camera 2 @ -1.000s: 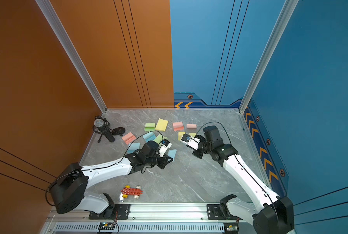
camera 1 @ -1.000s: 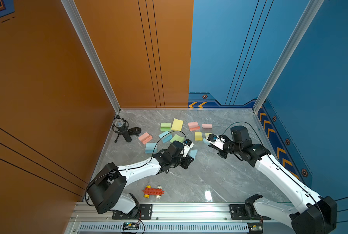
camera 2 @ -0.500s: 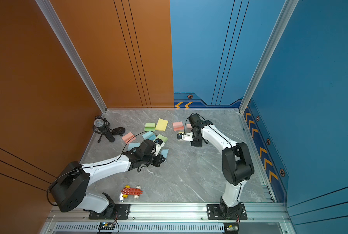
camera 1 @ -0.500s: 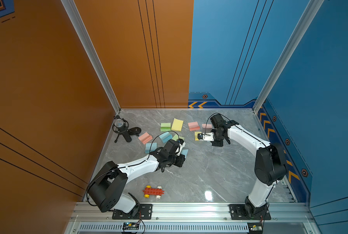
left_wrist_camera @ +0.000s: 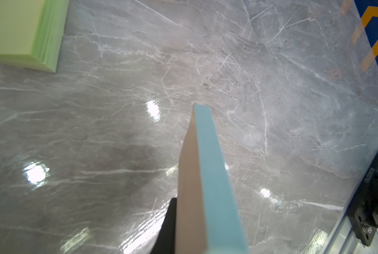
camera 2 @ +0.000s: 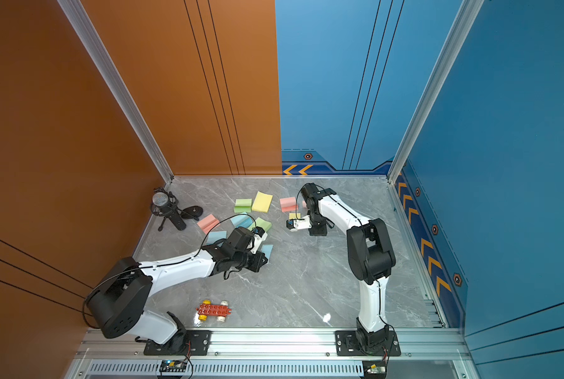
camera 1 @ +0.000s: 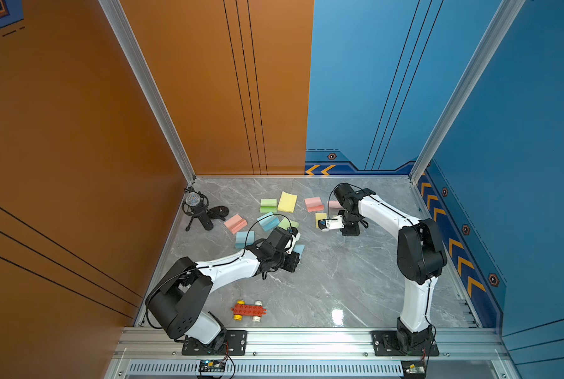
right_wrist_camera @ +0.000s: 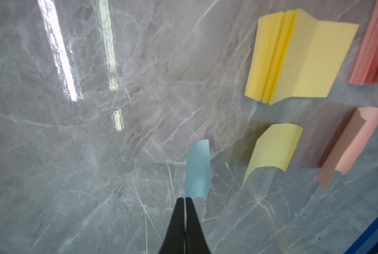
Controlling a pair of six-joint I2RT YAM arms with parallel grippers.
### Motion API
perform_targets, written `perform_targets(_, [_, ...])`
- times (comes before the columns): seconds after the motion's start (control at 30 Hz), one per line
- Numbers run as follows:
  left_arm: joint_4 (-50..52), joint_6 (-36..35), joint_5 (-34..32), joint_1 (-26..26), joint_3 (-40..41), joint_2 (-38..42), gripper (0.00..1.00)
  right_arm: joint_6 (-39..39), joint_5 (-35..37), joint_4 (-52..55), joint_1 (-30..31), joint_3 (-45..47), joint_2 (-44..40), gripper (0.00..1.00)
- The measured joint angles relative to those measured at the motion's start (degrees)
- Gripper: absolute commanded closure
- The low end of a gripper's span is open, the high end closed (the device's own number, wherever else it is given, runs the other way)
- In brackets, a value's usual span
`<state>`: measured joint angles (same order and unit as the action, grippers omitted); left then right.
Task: Tear off pages from different memo pads
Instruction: Place the paper at the center of the board.
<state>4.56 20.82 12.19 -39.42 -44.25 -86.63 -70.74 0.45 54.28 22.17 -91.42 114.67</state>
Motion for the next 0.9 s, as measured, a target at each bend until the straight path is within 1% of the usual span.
perform_targets(0.2, [0.0, 0.0, 0.0, 0.0, 0.0, 0.0, 1.0, -0.46, -0.42, 0.35, -0.02, -2.01, 2.29, 1.0])
perform_targets(0.47, [0.0, -0.02, 0.0, 0.04, 0.0, -0.04, 1.0, -0.48, -0.68, 0.66, -0.02, -3.32, 3.26, 1.0])
perform_targets(0.67, [0.0, -0.02, 0.02, 0.04, 0.0, -0.24, 1.0, -0.46, -0.7, 0.68, -0.02, -4.07, 6.99, 0.99])
perform_targets(0.73, [0.0, -0.02, 0.02, 0.04, 0.0, -0.28, 1.0, -0.44, -0.85, 0.72, -0.02, -4.04, 7.87, 0.97])
perform_targets(0.8, [-0.02, -0.02, 0.02, 0.04, 0.0, -0.28, 1.0, -0.39, -1.05, 0.76, 0.0, -3.98, 8.0, 0.89])
perform_targets(0.9, [-0.02, 0.0, 0.02, 0.04, 0.0, -0.28, 1.0, -0.28, -2.01, 0.7, 0.0, -3.48, 7.96, 0.83])
